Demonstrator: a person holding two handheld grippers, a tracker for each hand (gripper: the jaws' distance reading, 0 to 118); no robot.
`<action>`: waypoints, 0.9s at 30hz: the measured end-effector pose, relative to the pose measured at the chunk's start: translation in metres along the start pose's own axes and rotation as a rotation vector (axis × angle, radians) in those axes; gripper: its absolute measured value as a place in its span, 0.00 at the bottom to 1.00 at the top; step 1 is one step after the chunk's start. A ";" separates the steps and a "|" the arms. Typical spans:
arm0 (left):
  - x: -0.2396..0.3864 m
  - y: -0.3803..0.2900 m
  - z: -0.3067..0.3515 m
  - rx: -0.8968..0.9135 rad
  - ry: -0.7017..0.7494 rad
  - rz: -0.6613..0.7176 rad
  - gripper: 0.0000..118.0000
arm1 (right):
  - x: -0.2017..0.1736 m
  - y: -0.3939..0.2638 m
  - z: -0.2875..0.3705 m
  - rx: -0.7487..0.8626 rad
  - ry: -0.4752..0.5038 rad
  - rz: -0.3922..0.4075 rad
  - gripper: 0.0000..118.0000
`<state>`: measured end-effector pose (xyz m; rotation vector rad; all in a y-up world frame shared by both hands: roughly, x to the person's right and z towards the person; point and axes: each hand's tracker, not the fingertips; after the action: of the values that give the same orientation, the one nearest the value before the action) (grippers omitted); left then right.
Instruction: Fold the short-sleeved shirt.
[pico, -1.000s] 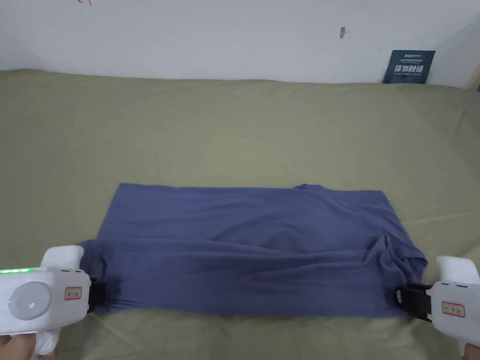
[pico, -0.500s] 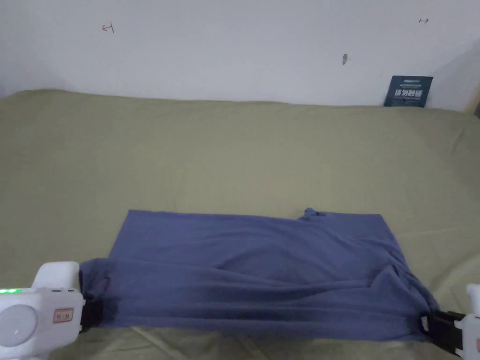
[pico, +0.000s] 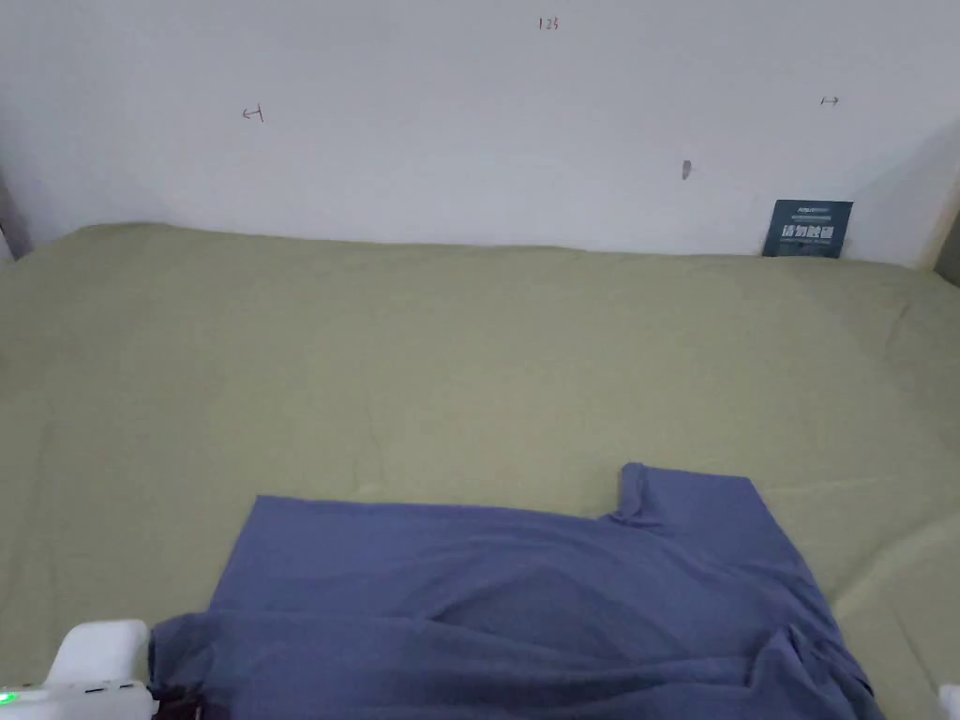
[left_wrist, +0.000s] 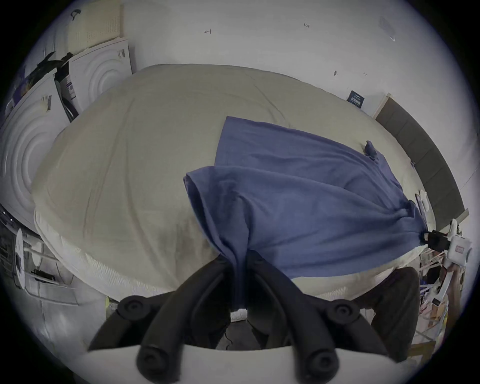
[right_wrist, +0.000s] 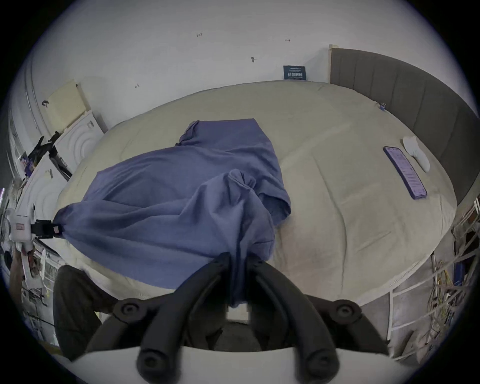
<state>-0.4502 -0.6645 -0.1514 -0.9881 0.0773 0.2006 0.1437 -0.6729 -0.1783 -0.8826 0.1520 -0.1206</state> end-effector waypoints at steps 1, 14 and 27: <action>-0.001 0.000 0.002 0.009 0.005 0.004 0.29 | 0.000 0.002 0.002 0.003 -0.003 -0.005 0.32; 0.001 0.033 0.029 0.145 0.110 0.005 0.03 | -0.003 0.041 0.025 0.195 -0.098 0.026 0.00; 0.019 0.170 -0.108 0.074 0.064 0.002 0.10 | -0.002 0.102 -0.049 0.127 -0.073 0.040 0.00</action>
<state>-0.4628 -0.6614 -0.3528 -0.9205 0.1430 0.1668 0.1370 -0.6455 -0.2883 -0.7554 0.0931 -0.0598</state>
